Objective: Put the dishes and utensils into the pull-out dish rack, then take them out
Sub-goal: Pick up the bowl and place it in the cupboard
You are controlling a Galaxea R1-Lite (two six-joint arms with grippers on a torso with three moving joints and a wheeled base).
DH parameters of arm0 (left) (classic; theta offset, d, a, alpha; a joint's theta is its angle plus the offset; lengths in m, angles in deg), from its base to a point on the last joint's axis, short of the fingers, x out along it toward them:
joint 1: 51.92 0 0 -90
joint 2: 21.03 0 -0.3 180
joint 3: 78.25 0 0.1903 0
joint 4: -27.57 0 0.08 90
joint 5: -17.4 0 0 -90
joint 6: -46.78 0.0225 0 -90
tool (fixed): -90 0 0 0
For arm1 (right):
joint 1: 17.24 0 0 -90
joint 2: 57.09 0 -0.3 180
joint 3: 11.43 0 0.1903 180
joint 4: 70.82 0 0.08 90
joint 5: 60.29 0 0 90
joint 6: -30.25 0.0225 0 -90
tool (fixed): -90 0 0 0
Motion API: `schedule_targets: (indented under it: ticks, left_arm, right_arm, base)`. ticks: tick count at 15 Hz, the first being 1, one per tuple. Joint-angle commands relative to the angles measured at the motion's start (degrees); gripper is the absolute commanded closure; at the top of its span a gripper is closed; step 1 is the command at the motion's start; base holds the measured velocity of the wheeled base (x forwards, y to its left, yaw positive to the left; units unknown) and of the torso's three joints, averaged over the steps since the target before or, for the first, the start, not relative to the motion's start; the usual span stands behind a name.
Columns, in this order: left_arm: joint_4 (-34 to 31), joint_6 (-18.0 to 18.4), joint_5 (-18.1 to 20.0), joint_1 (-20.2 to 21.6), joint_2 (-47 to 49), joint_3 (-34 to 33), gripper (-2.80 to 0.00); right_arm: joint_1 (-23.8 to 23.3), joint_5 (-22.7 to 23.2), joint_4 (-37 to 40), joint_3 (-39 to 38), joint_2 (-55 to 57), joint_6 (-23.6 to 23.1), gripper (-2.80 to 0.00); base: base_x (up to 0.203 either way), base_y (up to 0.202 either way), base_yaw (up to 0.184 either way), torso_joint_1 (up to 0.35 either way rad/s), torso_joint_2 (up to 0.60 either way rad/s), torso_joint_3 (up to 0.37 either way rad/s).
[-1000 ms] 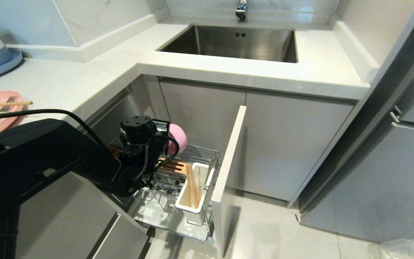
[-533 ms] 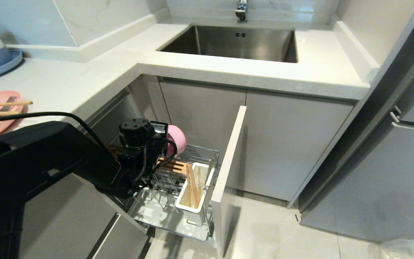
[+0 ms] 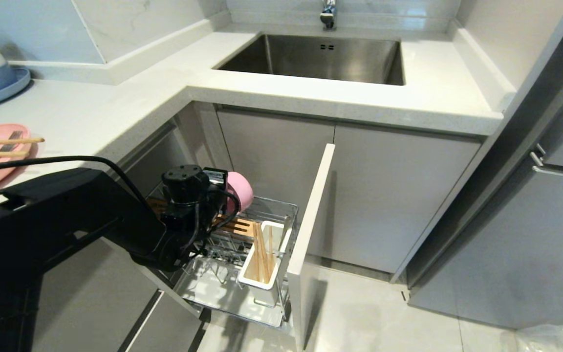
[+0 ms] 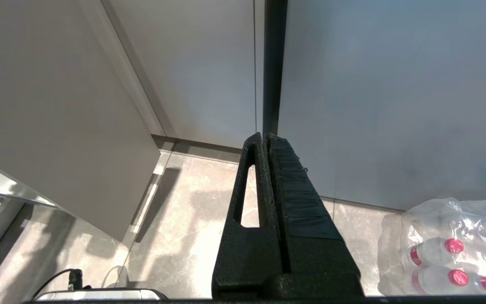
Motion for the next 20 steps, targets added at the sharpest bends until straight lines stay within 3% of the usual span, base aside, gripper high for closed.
schedule_targets:
  ticks: [1,20]
  left_arm:
    - [0.3,-1.3,0.3,0.1,0.2,0.0,0.00]
    - [-0.3,-1.8,1.7,0.9,1.8,0.2,0.00]
  right_arm:
    - [0.0,0.0,0.0,-0.1,0.0,0.0,0.00]
    - [0.0,0.0,0.0,-0.1,0.0,0.0,0.00]
  base:
    - [0.000,0.000,0.000,0.000,0.00,0.000]
    - [0.000,0.000,0.000,0.000,0.00,0.000]
